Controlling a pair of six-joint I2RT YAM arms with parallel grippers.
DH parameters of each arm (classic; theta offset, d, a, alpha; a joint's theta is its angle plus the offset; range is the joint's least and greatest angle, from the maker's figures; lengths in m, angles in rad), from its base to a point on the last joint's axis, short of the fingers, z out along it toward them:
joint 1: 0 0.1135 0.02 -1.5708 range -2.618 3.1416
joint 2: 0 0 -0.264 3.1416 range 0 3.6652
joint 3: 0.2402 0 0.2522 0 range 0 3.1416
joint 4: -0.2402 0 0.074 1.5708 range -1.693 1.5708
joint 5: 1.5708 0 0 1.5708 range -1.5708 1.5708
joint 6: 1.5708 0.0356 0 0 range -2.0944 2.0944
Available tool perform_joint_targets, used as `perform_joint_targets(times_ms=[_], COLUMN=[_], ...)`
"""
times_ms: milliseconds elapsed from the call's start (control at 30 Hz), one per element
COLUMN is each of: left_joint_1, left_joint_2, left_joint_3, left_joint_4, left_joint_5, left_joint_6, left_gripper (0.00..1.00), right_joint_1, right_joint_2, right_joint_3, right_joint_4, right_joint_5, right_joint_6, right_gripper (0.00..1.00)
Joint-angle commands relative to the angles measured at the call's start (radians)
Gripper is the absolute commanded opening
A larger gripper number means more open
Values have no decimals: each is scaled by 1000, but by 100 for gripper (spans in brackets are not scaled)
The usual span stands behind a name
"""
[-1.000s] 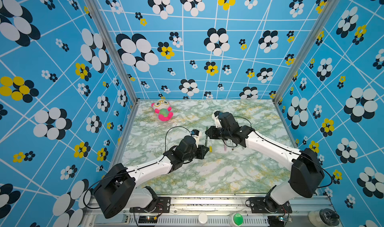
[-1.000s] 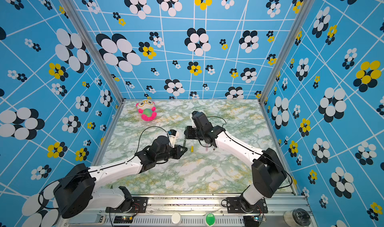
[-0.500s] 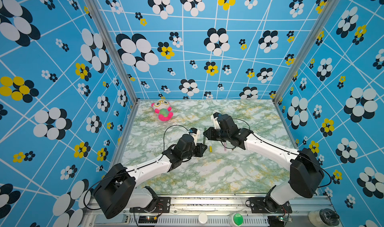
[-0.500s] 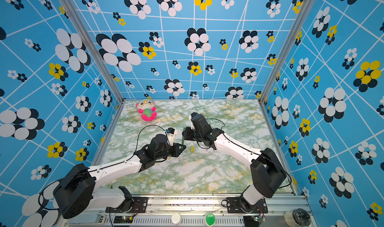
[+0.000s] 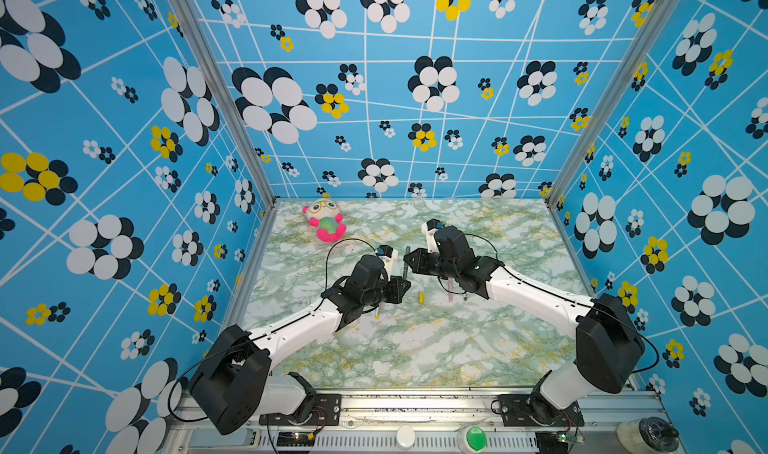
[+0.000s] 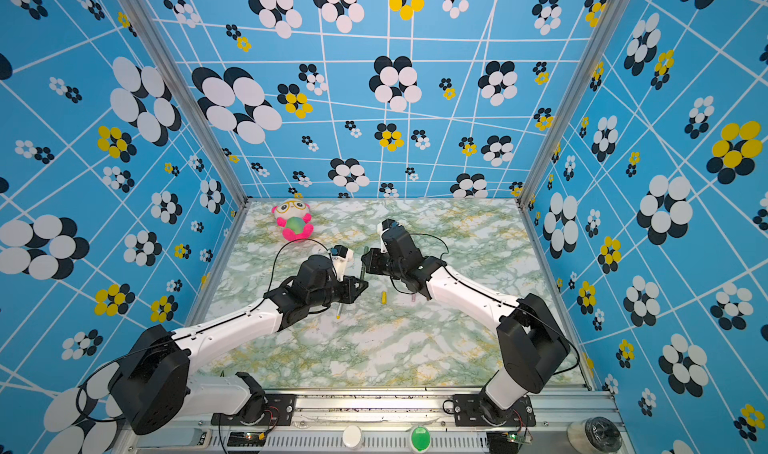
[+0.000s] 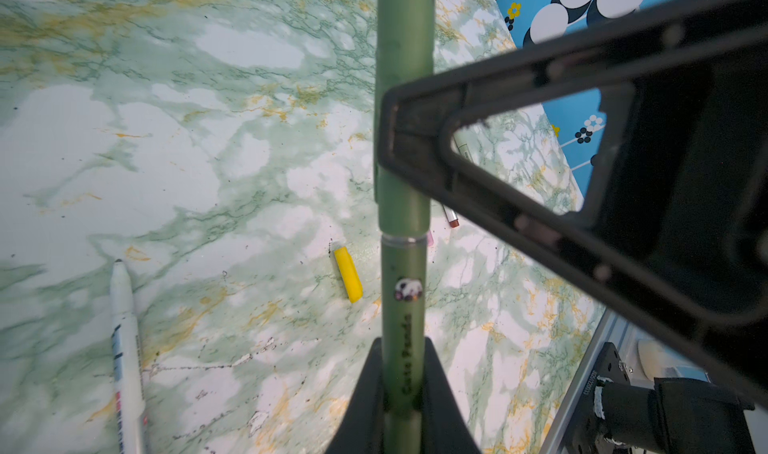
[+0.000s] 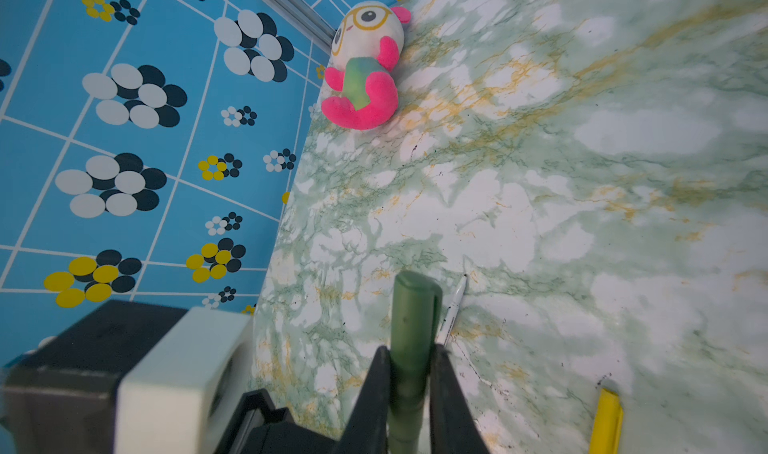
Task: Insert the pens into the pen caps
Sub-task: 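Push the green cap down onto the fountain pen nib with the right gripper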
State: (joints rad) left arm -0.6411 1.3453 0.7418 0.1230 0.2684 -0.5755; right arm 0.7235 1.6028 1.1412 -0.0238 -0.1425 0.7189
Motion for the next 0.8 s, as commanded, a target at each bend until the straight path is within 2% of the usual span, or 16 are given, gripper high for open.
perform_joint_targets(times_ms=[0, 567, 767], left_joint_1=[49, 107, 106], left_joint_2=[-8, 51, 57], left_joint_3=[120, 262, 222], left_joint_4=[219, 245, 249], left_joint_5=[-43, -8, 8], left_joint_6=[43, 65, 37], left_gripper=[0, 0, 0], right_joint_1=[48, 89, 84], right_joint_2=[47, 65, 11], right_joint_3=[-64, -128, -95], right_joint_4=[-196, -151, -198], right_joint_5=[-77, -82, -42], right_joint_6=[-12, 28, -13], right_gripper=[16, 15, 16])
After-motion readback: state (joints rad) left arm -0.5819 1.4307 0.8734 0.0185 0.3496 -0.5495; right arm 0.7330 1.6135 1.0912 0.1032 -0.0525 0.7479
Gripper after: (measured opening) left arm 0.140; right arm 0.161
